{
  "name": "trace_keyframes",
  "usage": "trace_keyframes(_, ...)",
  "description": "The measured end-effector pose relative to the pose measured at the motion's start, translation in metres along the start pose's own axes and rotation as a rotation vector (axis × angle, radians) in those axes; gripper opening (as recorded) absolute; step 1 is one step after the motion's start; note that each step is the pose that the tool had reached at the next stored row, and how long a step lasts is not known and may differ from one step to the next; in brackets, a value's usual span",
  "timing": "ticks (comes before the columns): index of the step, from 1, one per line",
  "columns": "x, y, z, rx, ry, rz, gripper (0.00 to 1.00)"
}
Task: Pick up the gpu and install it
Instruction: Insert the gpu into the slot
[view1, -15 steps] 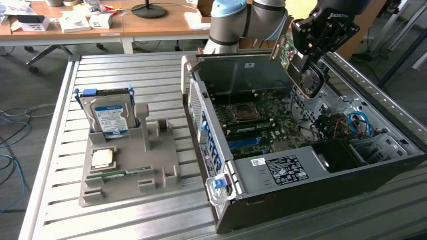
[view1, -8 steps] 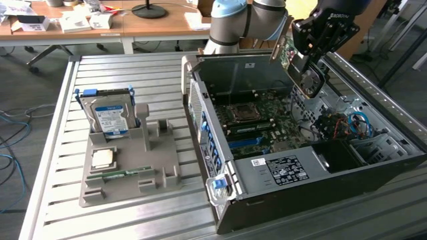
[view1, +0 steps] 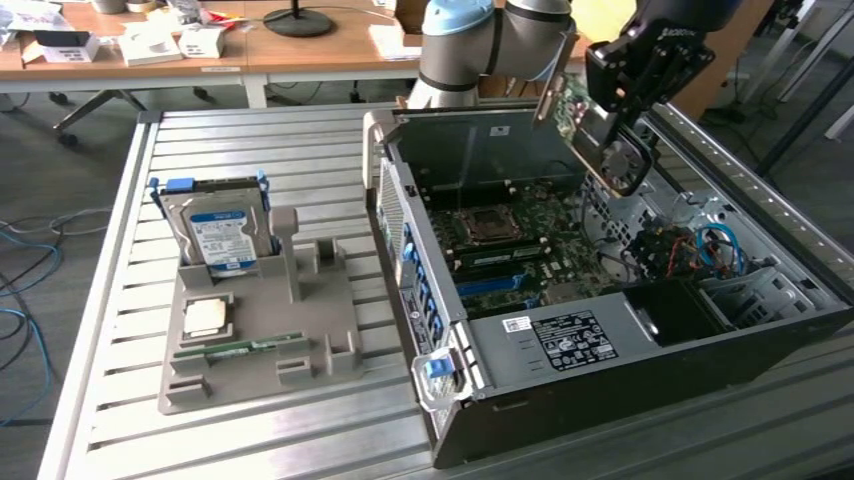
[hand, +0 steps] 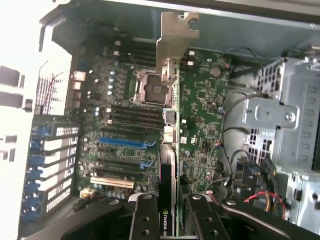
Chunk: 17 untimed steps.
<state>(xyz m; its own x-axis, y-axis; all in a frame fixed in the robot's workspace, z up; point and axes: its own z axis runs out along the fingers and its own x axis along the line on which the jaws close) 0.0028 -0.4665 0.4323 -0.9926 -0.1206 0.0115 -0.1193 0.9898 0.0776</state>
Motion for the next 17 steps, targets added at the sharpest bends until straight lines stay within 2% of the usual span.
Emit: trace_keyframes(17, 0.0000, -0.0001, 0.0017, 0.0037, 0.0241, -0.309, 0.26)
